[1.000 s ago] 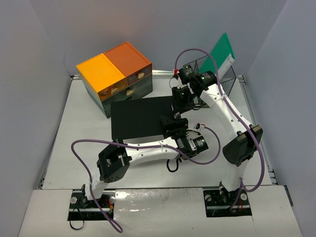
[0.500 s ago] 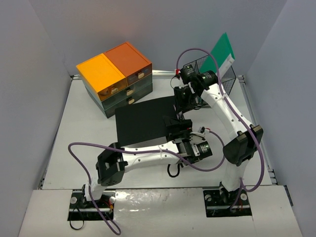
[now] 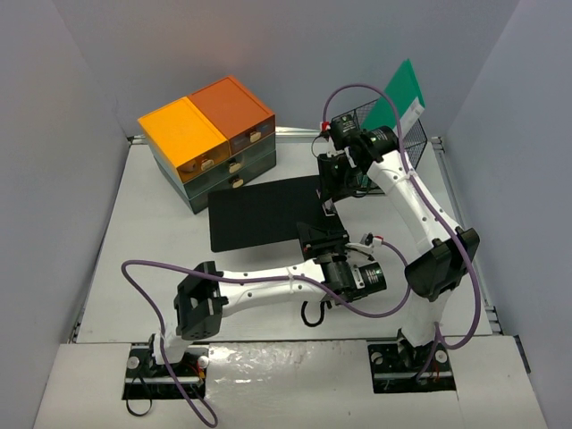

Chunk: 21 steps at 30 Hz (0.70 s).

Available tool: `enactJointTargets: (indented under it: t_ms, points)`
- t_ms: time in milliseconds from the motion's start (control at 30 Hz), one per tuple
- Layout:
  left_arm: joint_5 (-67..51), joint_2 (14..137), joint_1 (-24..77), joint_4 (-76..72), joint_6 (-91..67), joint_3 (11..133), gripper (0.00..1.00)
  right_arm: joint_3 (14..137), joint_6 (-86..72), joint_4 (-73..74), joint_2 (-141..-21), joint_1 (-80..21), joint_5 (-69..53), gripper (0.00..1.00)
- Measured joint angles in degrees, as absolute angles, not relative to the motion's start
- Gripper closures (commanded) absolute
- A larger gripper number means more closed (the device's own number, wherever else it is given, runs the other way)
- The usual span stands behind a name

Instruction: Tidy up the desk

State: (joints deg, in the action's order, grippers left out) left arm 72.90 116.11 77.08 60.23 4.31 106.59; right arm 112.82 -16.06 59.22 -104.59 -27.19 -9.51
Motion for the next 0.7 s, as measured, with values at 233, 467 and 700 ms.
enactJointTargets:
  t_ms: [233, 467, 700]
  points:
    - [72.08, 116.11, 77.08, 62.65, 1.13, 106.59, 1.0, 113.92, -16.05, 59.31, -104.44, -26.98, -9.45, 1.0]
    - [71.81, 116.11, 77.08, 63.23, -0.82, 106.59, 1.0, 114.1, -16.22, 59.43, -104.44, -26.98, -9.5, 0.87]
    - [72.29, 116.11, 77.08, 64.28, -1.85, 106.59, 1.0, 115.91, -16.65, 59.64, -104.4, -26.96, -9.95, 0.51]
